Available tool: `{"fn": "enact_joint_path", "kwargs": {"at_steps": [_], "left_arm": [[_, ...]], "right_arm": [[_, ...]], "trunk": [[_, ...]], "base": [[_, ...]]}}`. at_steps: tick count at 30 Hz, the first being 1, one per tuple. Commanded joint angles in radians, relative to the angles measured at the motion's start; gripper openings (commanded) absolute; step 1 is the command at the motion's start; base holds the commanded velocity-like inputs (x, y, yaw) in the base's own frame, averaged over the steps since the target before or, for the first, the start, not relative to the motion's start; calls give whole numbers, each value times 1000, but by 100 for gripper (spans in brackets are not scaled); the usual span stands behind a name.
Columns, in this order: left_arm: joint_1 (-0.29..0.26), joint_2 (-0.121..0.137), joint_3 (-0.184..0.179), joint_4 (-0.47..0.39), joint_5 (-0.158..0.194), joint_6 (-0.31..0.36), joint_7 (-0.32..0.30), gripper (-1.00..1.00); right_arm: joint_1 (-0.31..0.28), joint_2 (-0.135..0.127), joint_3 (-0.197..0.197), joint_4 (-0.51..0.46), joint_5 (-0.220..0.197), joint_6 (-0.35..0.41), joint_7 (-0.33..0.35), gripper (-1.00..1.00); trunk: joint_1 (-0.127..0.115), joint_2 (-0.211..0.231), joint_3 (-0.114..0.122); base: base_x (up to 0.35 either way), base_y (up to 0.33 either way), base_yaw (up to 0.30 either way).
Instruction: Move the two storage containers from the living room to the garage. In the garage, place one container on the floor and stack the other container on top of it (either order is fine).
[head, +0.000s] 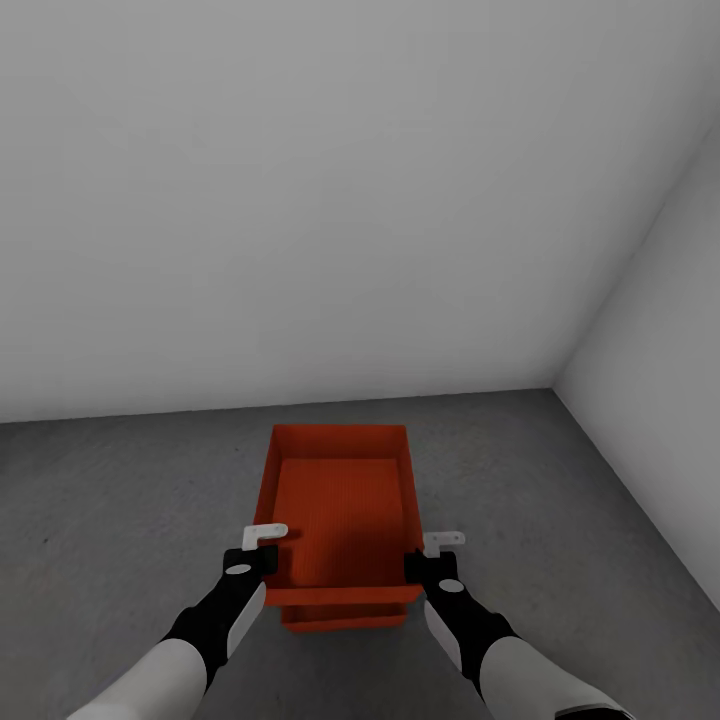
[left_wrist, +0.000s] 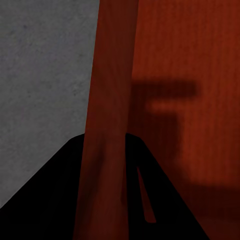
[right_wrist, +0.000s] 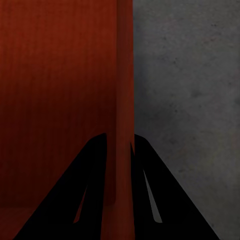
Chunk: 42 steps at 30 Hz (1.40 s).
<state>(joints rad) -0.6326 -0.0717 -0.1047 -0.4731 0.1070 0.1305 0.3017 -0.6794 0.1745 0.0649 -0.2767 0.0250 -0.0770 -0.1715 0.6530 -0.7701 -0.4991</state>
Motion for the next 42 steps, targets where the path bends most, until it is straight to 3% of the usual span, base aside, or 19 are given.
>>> {"fn": "enact_joint_path", "kwargs": {"at_steps": [1, 34, 42], "left_arm": [[-1, 21, 46, -33, -3, 8, 13, -100], [-1, 23, 47, -30, -1, 7, 13, -100], [-1, 23, 46, -30, -1, 7, 13, -100]], "right_arm": [[0, 0, 4, 3, -2, -3, -23, -100], [0, 0, 4, 2, -3, -2, -23, -100], [0, 0, 4, 2, -1, -3, -23, -100]], "trunk": [[0, -1, -1], [0, -1, -1], [0, -1, -1]], "base": [[-16, -17, 0], [-52, -50, 1], [-2, -2, 181]]}}
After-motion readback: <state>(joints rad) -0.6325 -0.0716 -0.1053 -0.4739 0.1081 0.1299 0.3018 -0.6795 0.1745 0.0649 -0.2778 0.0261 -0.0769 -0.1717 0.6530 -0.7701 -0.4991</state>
